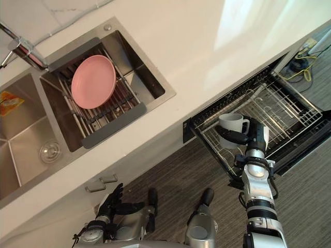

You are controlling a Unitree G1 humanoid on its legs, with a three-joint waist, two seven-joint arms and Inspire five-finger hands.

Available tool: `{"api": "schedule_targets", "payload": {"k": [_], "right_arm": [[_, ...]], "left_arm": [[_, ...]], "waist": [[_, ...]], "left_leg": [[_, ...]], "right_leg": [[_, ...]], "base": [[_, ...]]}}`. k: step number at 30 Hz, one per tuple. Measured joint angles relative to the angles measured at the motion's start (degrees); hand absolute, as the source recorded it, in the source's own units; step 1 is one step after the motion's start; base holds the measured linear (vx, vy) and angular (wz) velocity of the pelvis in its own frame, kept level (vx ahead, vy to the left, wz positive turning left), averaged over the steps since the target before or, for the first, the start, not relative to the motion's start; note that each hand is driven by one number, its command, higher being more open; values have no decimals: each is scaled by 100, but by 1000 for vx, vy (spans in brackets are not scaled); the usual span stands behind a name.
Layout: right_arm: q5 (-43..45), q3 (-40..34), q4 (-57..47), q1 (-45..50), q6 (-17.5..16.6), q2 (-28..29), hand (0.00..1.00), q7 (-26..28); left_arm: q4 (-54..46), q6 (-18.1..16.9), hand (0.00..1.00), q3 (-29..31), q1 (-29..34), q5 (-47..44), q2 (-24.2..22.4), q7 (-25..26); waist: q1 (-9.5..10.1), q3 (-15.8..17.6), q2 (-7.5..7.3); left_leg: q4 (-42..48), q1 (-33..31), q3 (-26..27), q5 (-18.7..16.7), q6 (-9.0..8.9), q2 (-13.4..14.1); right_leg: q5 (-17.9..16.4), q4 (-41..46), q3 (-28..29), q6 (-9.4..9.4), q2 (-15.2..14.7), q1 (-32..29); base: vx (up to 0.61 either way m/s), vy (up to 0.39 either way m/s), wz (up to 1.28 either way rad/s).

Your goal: Walk over to the sink, pick up the cup, carry it to the dishwasher, place the cup inside the dishwasher, then close the dishwasher door

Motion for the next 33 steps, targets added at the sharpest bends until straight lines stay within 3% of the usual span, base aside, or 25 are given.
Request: {"api": "schedule_targets", "payload": {"k": [3, 11, 19, 20, 25, 33], "right_arm": [[-64, -42, 51, -209, 67, -59, 0, -95], [-547, 8, 485, -529, 170, -363, 0, -388], [-1430, 88, 984, -801, 430, -590, 0, -749], [-1637, 164, 1006, -868, 529, -673, 100, -715], [-1718, 362, 1176, -1070, 926, -910, 100, -339], [-885, 348, 1420, -1053, 956, -865, 100, -194]], "left_arm": [[56, 29, 100, 80, -137, -197, -28, 1], [714, 333, 100, 495, -333, -450, 9, -98], [696, 275, 100, 497, -355, -541, -41, -265], [695, 270, 100, 502, -364, -541, -39, -266], [697, 279, 100, 497, -367, -548, -36, -278], [709, 412, 100, 510, -394, -548, -32, -327]], "waist": [[-8, 252, 74], [29, 393, 94], [158, 456, 216], [160, 456, 216], [174, 456, 217], [177, 456, 216]], "left_leg": [[-102, -142, -1, 85, 2, -26], [-277, -285, -85, 330, 34, -21], [-441, -330, -258, 489, 16, -32], [-452, -359, -280, 502, 9, -33], [-560, -333, -331, 588, -14, -17], [-696, -188, -375, 670, -39, 32]], "right_leg": [[-18, 152, 8, 2, -68, -195], [-95, 358, 6, -66, -88, -462], [-213, 561, -4, -82, -127, -581], [-245, 621, -5, -90, -134, -626], [-335, 756, -28, -105, -135, -650], [-500, 983, -45, -120, -145, -662]], "base": [[-132, 24, 11], [-31, 7, 5], [-13, -5, 11], [-50, -8, 9], [-58, -24, 5], [-15, -32, 2]]}}
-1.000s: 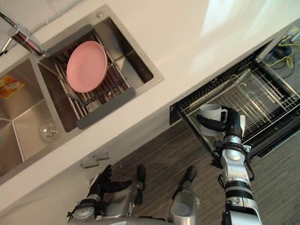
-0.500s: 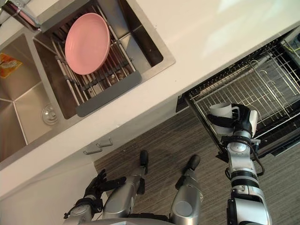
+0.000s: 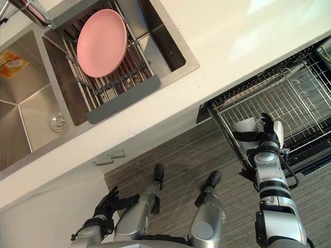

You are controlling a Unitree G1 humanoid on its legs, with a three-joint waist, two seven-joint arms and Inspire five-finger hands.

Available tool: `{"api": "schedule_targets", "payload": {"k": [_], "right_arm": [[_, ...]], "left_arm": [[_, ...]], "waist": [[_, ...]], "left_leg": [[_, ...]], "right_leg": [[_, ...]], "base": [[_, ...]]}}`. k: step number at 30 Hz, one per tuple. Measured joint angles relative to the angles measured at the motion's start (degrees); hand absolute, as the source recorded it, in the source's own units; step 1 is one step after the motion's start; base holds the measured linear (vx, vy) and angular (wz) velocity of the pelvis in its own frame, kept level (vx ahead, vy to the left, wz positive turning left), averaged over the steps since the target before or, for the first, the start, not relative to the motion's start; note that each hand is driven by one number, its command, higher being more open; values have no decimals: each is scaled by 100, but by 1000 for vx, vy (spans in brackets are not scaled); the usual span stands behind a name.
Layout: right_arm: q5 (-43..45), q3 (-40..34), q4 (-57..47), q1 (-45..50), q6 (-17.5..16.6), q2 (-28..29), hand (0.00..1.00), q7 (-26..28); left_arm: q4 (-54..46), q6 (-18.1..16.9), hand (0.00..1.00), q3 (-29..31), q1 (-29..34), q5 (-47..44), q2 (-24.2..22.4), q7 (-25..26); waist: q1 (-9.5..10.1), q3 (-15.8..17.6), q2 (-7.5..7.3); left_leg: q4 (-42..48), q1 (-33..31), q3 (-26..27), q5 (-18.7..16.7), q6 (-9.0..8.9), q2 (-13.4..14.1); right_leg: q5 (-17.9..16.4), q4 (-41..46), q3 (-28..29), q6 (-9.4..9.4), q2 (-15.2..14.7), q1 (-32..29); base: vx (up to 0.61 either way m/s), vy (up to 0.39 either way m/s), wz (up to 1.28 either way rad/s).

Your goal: Walk over to the sink, pick up the cup, carry it to the dishwasher, place the cup inside the dishwasher, then close the dishwasher door

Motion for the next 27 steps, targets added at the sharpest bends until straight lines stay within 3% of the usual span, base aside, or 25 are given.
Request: {"api": "schedule_targets", "payload": {"k": [3, 7, 12, 14, 18, 23, 27], "right_arm": [[443, -293, -432, 312, -23, 259, 100, -89], [717, -726, -1611, 1121, -265, 913, 100, -148], [734, -965, -3179, 2442, -662, 1820, 100, -19], [839, -1131, -3529, 2745, -828, 1977, 100, 169], [1215, -1580, -4533, 3088, -1171, 2114, 100, 765], [2602, -1889, -5541, 3153, -1561, 2141, 100, 1210], [3673, -1807, -6127, 3259, -1592, 2409, 100, 1739]], "left_arm": [[8, 138, 100, 72, -5, 8, -34, -3], [163, 357, 100, 333, -5, 12, -104, 26], [413, 746, 100, 873, 282, 7, -160, 167], [496, 851, 100, 1012, 372, -37, -171, 209], [1025, 1165, 100, 1360, 383, -1126, -214, -37], [1066, 1165, 100, 1357, 276, -1470, -247, -14], [1107, 1262, 100, 1356, 180, -1339, -352, -60]], "waist": [[-18, -5, -6], [-72, -151, -126], [-186, -878, -523], [-253, -1106, -595], [-478, -1413, -582], [-586, -1613, -575], [-664, -1650, -571]], "left_leg": [[-20, 167, 5, -12, -16, 14], [-21, 387, 93, -102, -60, 98], [60, 853, 623, -436, -121, 290], [194, 1002, 753, -573, -152, 363], [510, 1340, 1041, -955, -261, 576], [534, 1398, 1185, -998, -319, 725], [583, 1440, 1234, -999, -321, 719]], "right_leg": [[-51, 20, -1, 20, 2, 155], [-111, 15, 41, 35, 50, 347], [-151, -223, 398, 47, 287, 681], [-138, -368, 510, 55, 392, 855], [-86, -734, 740, 30, 669, 1291], [-52, -910, 815, -19, 831, 1363], [-50, -954, 729, -21, 813, 1503]], "base": [[-10, -22, 0], [-31, -43, -10], [36, -55, -40], [103, -73, -44], [94, -69, -42], [39, -35, -13], [-10, 3, 9]]}}
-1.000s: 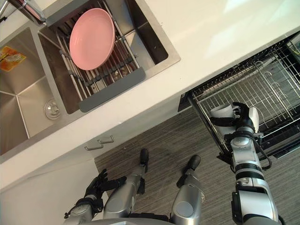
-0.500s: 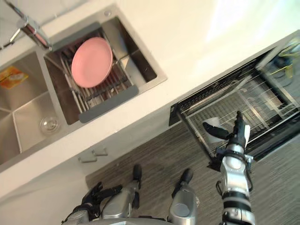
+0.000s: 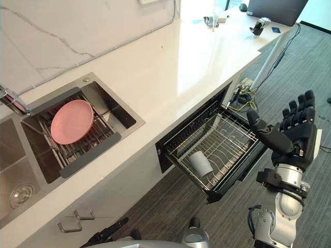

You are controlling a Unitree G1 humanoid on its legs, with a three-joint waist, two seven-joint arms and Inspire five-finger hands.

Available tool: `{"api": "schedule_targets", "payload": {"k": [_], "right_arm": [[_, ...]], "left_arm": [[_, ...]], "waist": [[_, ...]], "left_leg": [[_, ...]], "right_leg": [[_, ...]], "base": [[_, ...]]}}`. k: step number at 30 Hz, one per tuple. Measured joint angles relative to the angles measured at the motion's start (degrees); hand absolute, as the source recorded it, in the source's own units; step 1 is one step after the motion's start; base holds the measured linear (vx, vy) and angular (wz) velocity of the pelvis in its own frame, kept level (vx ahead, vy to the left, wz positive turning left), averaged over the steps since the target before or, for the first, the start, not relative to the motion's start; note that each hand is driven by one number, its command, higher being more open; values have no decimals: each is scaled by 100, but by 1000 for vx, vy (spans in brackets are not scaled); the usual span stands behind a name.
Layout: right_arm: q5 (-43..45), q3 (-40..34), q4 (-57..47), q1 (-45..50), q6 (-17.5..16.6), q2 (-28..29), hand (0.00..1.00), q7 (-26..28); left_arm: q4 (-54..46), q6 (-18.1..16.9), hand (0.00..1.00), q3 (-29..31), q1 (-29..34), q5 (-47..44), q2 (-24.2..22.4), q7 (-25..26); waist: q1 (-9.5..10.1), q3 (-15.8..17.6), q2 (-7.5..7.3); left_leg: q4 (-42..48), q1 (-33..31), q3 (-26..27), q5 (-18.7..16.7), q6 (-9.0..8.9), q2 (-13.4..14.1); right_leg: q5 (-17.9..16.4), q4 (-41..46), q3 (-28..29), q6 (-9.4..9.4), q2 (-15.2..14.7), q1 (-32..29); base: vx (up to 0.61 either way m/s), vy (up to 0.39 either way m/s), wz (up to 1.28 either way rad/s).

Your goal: Walk over to the sink, pick up the cup, carry it to the dishwasher, place the cup inside the dishwasher, then close the dishwasher door

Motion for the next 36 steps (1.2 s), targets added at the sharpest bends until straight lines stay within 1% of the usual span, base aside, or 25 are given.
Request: {"api": "schedule_targets", "payload": {"k": [2, 4, 6, 8, 10, 12, 13, 14, 15, 16, 17, 18, 19, 20, 21, 22, 23, 24, 25, 26, 27, 28, 31, 33, 36], "right_arm": [[454, 212, -109, 56, 43, 96, 100, 366], [809, 602, -108, 64, 215, 104, 100, 773], [892, 871, -99, 67, 302, 104, 100, 985], [1033, 1212, -76, 67, 363, 101, 100, 1199], [1148, 1325, -68, 67, 396, 99, 100, 1280], [1345, 1486, -48, 67, 428, 99, 100, 1326], [1373, 1505, -37, 70, 428, 101, 100, 1326], [1448, 1579, -10, 74, 428, 97, 100, 1316], [1506, 1605, 36, 73, 427, 62, 100, 1288], [1524, 1613, 91, 73, 427, 41, 100, 1273], [1556, 1665, 254, 75, 428, 37, 100, 1239], [1577, 1715, 419, 73, 435, 34, 100, 1199], [1593, 1729, 472, 70, 448, 25, 100, 1200], [1608, 1813, 541, 69, 461, 9, 100, 1208], [1609, 1943, 533, 69, 485, -50, 100, 1245], [1609, 1983, 510, 67, 491, -99, 100, 1274], [1608, 1996, 457, 64, 508, -165, 100, 1310], [1608, 1995, 421, 45, 516, -208, 100, 1322], [1611, 1995, 407, 21, 515, -193, 100, 1321], [1614, 1949, 460, 9, 511, -265, 100, 1300], [1614, 1927, 475, 16, 512, -290, 100, 1289], [1615, 1884, 487, 11, 511, -329, 100, 1289], [1615, 1870, 487, 10, 509, -328, 100, 1304], [1614, 1876, 487, 17, 512, -311, 100, 1306], [1611, 1901, 487, 27, 536, -261, 100, 1319]], "left_arm": [[81, -61, 100, -16, -7, 304, -28, -25], [161, -144, 100, -82, -41, 543, -38, -49], [180, -168, 100, -175, -48, 597, -36, -89], [181, -152, 100, -336, -72, 570, -7, -166], [186, -145, 100, -455, -99, 565, 17, -209], [191, -103, 100, -620, -110, 563, 96, -269], [193, -90, 100, -670, -114, 563, 126, -271], [194, -66, 100, -789, -135, 571, 192, -271], [240, -15, 100, -843, -183, 582, 214, -254], [241, 20, 100, -873, -190, 579, 232, -252], [240, 82, 100, -952, -208, 570, 310, -260], [235, 155, 100, -999, -222, 568, 377, -266], [234, 195, 100, -1027, -240, 567, 404, -259], [235, 277, 100, -1058, -301, 585, 412, -242], [360, 367, 100, -1057, -399, 641, 434, -209], [424, 429, 100, -1053, -458, 670, 442, -209], [456, 538, 100, -1046, -537, 681, 451, -218], [455, 623, 100, -1039, -573, 683, 459, -243], [438, 678, 100, -1031, -571, 736, 538, -290], [472, 651, 100, -1021, -599, 883, 512, -290], [442, 638, 100, -1019, -584, 941, 487, -315], [428, 629, 100, -1013, -587, 1042, 431, -356], [425, 626, 100, -914, -587, 1180, 415, -433], [418, 608, 100, -893, -590, 1278, 430, -525], [416, 578, 100, -851, -591, 1372, 419, -530]], "waist": [[6, -11, -2], [41, -52, 34], [49, -73, 62], [139, -109, 64], [209, -149, 34], [243, -211, -52], [250, -237, -85], [266, -274, -159], [288, -281, -184], [290, -283, -187], [290, -296, -260], [302, -330, -349], [309, -336, -364], [289, -335, -308], [272, -332, -303], [263, -326, -315], [274, -317, -365], [284, -322, -425], [288, -367, -631], [294, -287, -515], [308, -270, -500], [349, -265, -372], [342, -280, -341], [333, -260, -393], [338, -262, -395]], "left_leg": [[22, 8, 7, 0, 1, -14], [-9, 28, 89, -9, 30, -45], [-51, 93, 129, -5, 65, -87], [-101, 186, 131, 6, 105, -189], [-112, 190, 103, -45, 161, -271], [-115, 190, 97, -92, 233, -458], [-116, 191, 88, -113, 268, -543], [-161, 224, 17, -158, 338, -699], [-250, 293, -116, -148, 380, -815], [-260, 304, -202, -119, 410, -866], [-269, 347, -397, -47, 423, -904], [-298, 429, -611, 4, 489, -922], [-304, 474, -727, 10, 505, -912], [-284, 475, -959, -7, 523, -764], [-263, 377, -1188, -14, 513, -606], [-253, 317, -1308, -7, 498, -558], [-244, 232, -1479, 0, 482, -550], [-232, 184, -1595, -5, 449, -593], [-144, 148, -1666, -57, 372, -751], [-11, 167, -1756, -146, 307, -702], [35, 155, -1689, -183, 285, -653], [76, 164, -1555, -261, 225, -504], [78, 172, -1517, -285, 188, -385], [78, 194, -1517, -301, 164, -357], [86, 201, -1516, -301, 163, -359]], "right_leg": [[1, 0, -60, 5, -25, 59], [16, -3, -86, 34, -81, 95], [32, -6, -117, 62, -138, 160], [18, 26, -162, 133, -255, 256], [-72, 193, -199, 201, -373, 224], [-479, 916, -291, 353, -736, 44], [-602, 1137, -314, 398, -876, -19], [-804, 1601, -356, 491, -1178, -109], [-872, 2177, -232, 462, -1411, -284], [-864, 2508, -73, 361, -1487, -396], [-786, 3002, 336, 120, -1533, -543], [-620, 3430, 712, -126, -1527, -653], [-492, 3704, 895, -311, -1509, -754], [-905, 3973, 1243, -188, -1240, -976], [-1445, 3627, 1492, -88, -732, -1052], [-1555, 3348, 1572, -82, -510, -1099], [-1550, 2878, 1710, -74, -283, -1155], [-1510, 2405, 1858, -87, -163, -1196], [-992, 1829, 2059, -97, -136, -1156], [-961, 1912, 1960, 52, -115, -988], [-962, 1844, 1895, 50, -79, -915], [-959, 1705, 1785, 28, 44, -772], [-934, 1509, 1697, -25, 159, -629], [-906, 1335, 1657, -32, 195, -501], [-813, 1072, 1577, -7, 197, -316]], "base": [[-48, 22, 15], [-60, 27, 8], [-27, 48, 9], [-12, 74, 14], [6, 79, 21], [46, 122, 43], [74, 111, 50], [102, 110, 57], [109, 101, 61], [121, 112, 73], [152, 92, 86], [174, 72, 89], [226, -29, 89], [194, -79, 94], [151, -82, 98], [95, -75, 93], [91, -103, 80], [144, -164, 90], [147, -205, 91], [129, -159, 72], [139, -150, 51], [101, -84, 21], [62, -61, 8], [41, -24, 4], [14, 8, 10]]}}
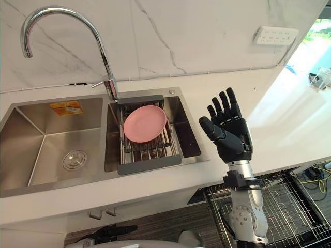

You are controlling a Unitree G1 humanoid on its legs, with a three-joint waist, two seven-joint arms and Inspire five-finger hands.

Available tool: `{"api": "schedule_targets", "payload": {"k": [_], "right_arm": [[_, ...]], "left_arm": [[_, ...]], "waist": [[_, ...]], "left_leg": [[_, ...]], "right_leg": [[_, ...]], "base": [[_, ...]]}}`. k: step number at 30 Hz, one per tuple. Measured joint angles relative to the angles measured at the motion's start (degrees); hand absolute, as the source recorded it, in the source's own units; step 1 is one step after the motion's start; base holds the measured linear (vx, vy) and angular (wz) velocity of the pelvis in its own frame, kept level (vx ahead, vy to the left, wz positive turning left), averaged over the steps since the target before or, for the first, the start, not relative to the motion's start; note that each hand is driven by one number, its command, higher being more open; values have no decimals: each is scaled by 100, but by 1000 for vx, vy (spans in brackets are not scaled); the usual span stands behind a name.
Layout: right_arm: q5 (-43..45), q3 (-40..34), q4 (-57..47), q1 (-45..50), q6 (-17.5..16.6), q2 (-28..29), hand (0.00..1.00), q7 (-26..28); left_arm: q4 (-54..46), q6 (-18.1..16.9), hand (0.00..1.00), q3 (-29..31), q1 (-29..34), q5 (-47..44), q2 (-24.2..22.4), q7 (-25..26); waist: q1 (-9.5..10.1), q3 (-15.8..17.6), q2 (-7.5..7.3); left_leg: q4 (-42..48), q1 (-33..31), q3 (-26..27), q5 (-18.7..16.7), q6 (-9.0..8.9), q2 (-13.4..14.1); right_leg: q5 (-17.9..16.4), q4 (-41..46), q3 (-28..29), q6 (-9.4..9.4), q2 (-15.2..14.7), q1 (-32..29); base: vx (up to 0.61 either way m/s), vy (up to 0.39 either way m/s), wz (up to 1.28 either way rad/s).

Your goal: Walk over to the sink, pick up the cup, carry it to the dishwasher, place the cup inside the dishwasher, then close the dishwasher door

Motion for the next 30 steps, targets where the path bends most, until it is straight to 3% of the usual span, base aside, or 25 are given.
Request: {"api": "schedule_targets", "payload": {"k": [1, 2, 8, 11, 15, 19, 21, 24, 28, 30], "right_arm": [[-1, 27, 0, 7, 6, 3, 100, 0], [-3, 95, 79, 171, 201, 96, 100, 135], [-4, 99, 97, 171, 200, 96, 100, 114], [-34, 104, 143, 166, 199, 96, 100, -109], [-838, 133, 144, 83, 155, 90, 100, -951], [-2459, -236, 138, -26, 164, -139, 100, -1896], [-2947, -326, 136, -182, 215, -401, 100, -2034], [-3640, -436, 103, -296, 428, -807, 100, -1865], [-4412, -378, 108, -318, 821, -1150, 100, -1208], [-4705, -251, 112, -347, 851, -1174, 100, -969]], "left_arm": [[1, -3, 100, 42, 3, 16, -10, 3], [-19, -44, 100, 96, 74, 87, -33, 155], [-19, -35, 100, 95, 81, 83, -29, 159], [-46, 16, 100, 106, 87, 38, -12, 181], [-93, 38, 100, 366, 218, -308, 13, 206], [-91, 122, 100, 612, 234, -331, 30, 190], [-78, 174, 100, 598, 305, -282, 77, 190], [-8, 246, 100, 572, 450, -183, 162, 183], [-16, 238, 100, 540, 493, -19, 168, 169], [-14, 236, 100, 533, 493, -19, 167, 169]], "waist": [[-1, 0, 0], [-1, -166, -51], [-13, -174, -72], [16, -208, -128], [59, -263, -204], [155, -311, -227], [123, -319, -211], [-29, -336, -184], [4, -344, -169], [0, -346, -165]], "left_leg": [[4, 1, 0, 0, 0, 1], [-122, -1, 462, 144, -103, 85], [-278, -9, 404, 255, -104, 73], [-452, -30, 757, 446, -128, 115], [-637, -29, 1239, 620, -116, 86], [-690, -114, 1452, 667, -52, 33], [-690, -102, 1586, 668, -50, 24], [-691, -101, 1643, 667, -52, 46], [-692, -112, 1643, 668, -53, 64], [-694, -121, 1639, 671, -54, 51]], "right_leg": [[11, -41, -24, 4, -1, 37], [77, -290, -303, 42, -50, 283], [78, -301, -443, 44, -85, 281], [94, -306, -632, 72, -157, 295], [173, -403, -797, 187, -284, 295], [433, -755, -898, 233, -324, 276], [482, -836, -842, 240, -321, 278], [491, -869, -832, 238, -287, 286], [492, -872, -850, 236, -267, 287], [495, -874, -863, 232, -280, 287]], "base": [[3, 3, 9], [1, 0, 3], [-1, -1, 10], [-24, -1, 30], [-18, 20, 8], [-16, 34, -9], [9, 20, -20], [3, -5, -5], [0, 0, 0], [-31, -4, 2]]}}
